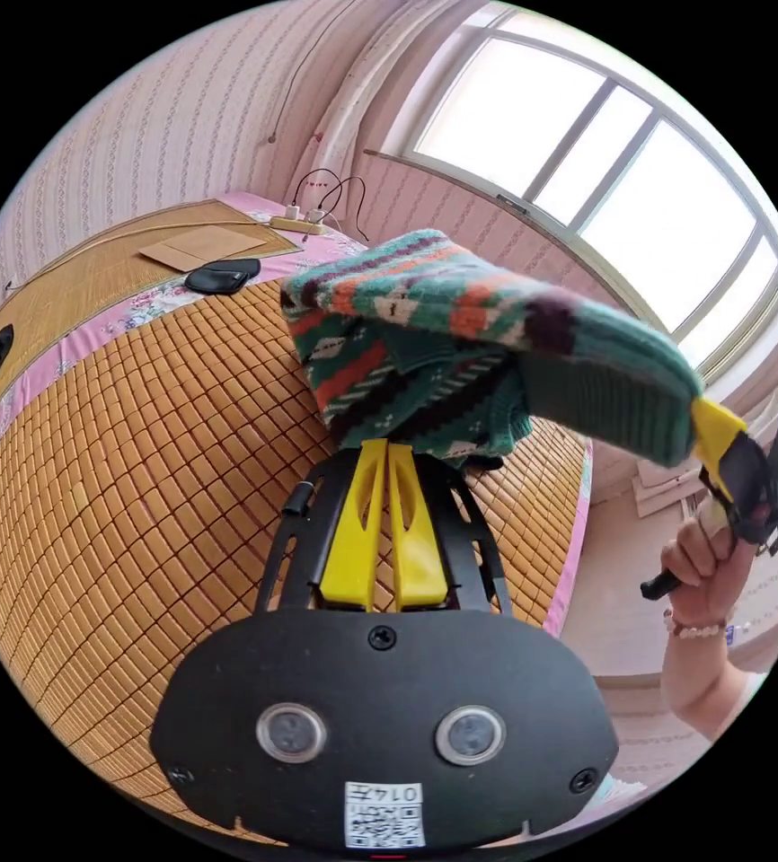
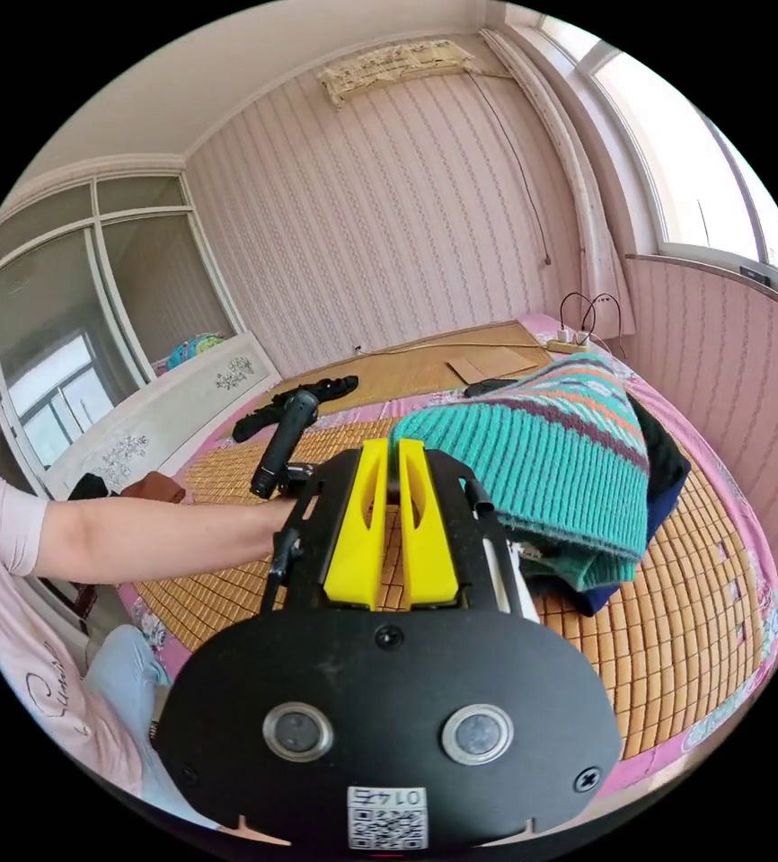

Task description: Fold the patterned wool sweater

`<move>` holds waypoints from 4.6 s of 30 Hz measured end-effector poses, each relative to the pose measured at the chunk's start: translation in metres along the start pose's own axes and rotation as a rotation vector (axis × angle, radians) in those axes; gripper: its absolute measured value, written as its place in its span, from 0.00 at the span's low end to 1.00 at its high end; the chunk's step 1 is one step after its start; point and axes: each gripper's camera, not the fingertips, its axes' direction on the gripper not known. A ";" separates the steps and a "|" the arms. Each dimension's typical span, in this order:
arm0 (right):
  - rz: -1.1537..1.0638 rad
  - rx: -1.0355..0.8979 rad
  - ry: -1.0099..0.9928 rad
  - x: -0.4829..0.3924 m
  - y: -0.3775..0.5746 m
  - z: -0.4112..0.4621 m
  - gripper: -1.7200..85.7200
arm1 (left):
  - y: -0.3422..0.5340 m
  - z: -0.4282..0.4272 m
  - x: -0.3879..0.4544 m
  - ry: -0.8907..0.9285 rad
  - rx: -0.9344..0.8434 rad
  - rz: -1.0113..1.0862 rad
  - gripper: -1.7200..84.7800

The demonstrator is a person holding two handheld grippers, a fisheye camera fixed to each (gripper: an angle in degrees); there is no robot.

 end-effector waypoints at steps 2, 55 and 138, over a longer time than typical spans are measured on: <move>-0.041 0.046 -0.177 -0.021 -0.016 -0.028 0.03 | 0.030 -0.041 0.007 0.037 -0.017 0.049 0.02; -0.168 0.526 -0.912 -0.145 -0.199 -0.188 0.03 | 0.369 -0.858 0.212 -0.793 0.751 0.357 0.01; -0.284 0.108 -0.745 -0.093 -0.061 -0.248 0.03 | 0.790 -0.954 0.202 -0.478 1.082 -0.033 0.01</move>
